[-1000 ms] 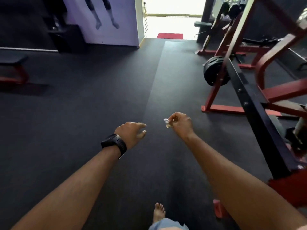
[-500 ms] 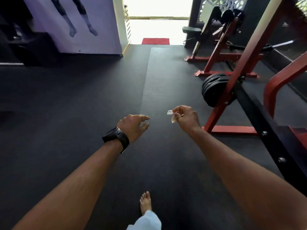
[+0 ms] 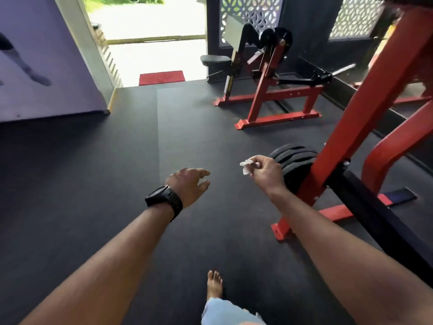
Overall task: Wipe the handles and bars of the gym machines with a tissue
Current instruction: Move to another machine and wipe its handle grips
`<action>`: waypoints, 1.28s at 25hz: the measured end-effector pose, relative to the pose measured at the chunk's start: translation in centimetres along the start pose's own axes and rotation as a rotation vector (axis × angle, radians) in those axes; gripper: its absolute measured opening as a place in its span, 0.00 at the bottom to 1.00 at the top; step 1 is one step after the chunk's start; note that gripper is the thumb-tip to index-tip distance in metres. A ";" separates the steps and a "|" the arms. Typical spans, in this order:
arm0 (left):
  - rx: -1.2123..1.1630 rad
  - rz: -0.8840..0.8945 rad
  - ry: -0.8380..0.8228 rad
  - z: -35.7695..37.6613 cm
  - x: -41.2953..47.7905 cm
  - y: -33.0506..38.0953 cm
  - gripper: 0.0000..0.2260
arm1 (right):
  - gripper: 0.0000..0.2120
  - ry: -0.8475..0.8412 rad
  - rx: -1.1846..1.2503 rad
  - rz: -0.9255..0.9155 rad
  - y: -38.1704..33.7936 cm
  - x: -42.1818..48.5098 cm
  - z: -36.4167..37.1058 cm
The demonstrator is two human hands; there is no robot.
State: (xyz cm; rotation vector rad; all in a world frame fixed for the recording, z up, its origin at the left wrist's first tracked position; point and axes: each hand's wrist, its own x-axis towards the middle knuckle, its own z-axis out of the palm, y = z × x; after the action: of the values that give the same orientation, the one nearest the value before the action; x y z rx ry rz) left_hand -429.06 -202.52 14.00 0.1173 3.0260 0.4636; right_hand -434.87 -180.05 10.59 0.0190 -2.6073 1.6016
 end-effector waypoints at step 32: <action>0.036 0.884 -0.337 1.0 112.0 31.5 0.17 | 0.04 0.914 -0.067 0.514 19.2 88.9 -24.5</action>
State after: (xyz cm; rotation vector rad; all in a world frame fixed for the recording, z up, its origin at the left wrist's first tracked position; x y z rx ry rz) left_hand -538.32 -162.44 15.18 1.3931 2.4949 0.3710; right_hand -522.97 -146.65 11.33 -1.1617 -1.9771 1.1747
